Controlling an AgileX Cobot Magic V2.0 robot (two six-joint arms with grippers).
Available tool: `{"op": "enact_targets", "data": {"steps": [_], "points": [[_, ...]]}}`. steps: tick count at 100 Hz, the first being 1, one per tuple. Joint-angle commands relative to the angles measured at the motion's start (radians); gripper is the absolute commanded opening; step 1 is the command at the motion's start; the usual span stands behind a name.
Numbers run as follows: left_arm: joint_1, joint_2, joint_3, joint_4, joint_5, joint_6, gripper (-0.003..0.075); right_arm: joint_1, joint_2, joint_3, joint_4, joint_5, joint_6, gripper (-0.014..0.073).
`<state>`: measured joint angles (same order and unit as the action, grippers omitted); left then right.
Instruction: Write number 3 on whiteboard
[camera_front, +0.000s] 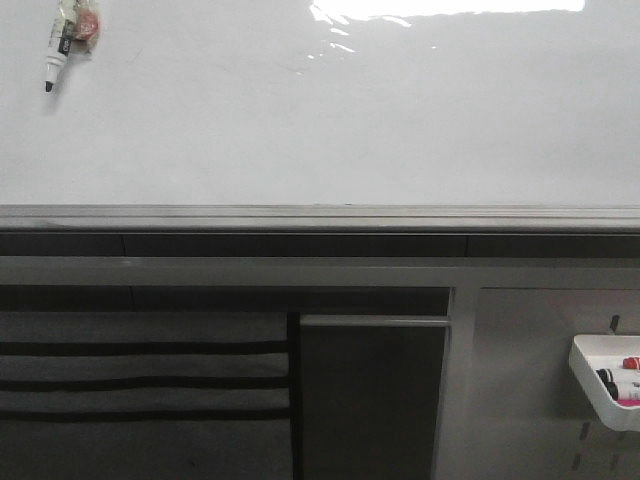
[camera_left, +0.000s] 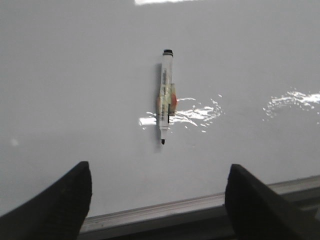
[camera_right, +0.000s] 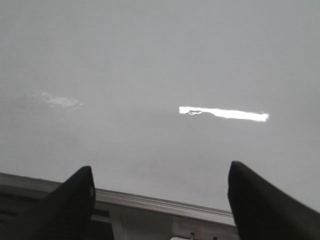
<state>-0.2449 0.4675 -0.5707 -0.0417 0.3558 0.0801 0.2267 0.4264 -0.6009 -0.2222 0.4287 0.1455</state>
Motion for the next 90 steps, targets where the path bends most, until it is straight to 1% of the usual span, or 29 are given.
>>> {"op": "enact_targets", "data": {"steps": [1,8,17,29,46,64,90], "points": [[-0.034,0.116,-0.073,0.010,-0.077,0.003,0.0514,0.076,0.051,-0.075,-0.001,-0.021,-0.087,0.0498],[-0.045,0.206,-0.114,0.042,-0.077,0.003,0.0514,0.149,0.085,-0.103,-0.001,0.019,-0.125,0.0498],[-0.047,0.323,-0.167,0.048,-0.095,0.003,0.0514,0.235,0.126,-0.116,-0.005,0.028,-0.132,0.0498],[-0.047,0.470,-0.228,0.055,-0.122,0.003,0.0514,0.301,0.163,-0.117,-0.005,0.011,-0.132,0.0498],[-0.047,0.665,-0.299,0.055,-0.197,0.003,0.0514,0.311,0.192,-0.117,-0.005,-0.018,-0.132,0.0498],[-0.047,0.819,-0.371,0.056,-0.274,0.003,0.0514,0.311,0.192,-0.117,-0.005,-0.020,-0.132,0.0498],[-0.042,0.964,-0.443,0.050,-0.347,0.003,0.0514,0.311,0.192,-0.117,-0.006,-0.020,-0.132,0.0498]]}}
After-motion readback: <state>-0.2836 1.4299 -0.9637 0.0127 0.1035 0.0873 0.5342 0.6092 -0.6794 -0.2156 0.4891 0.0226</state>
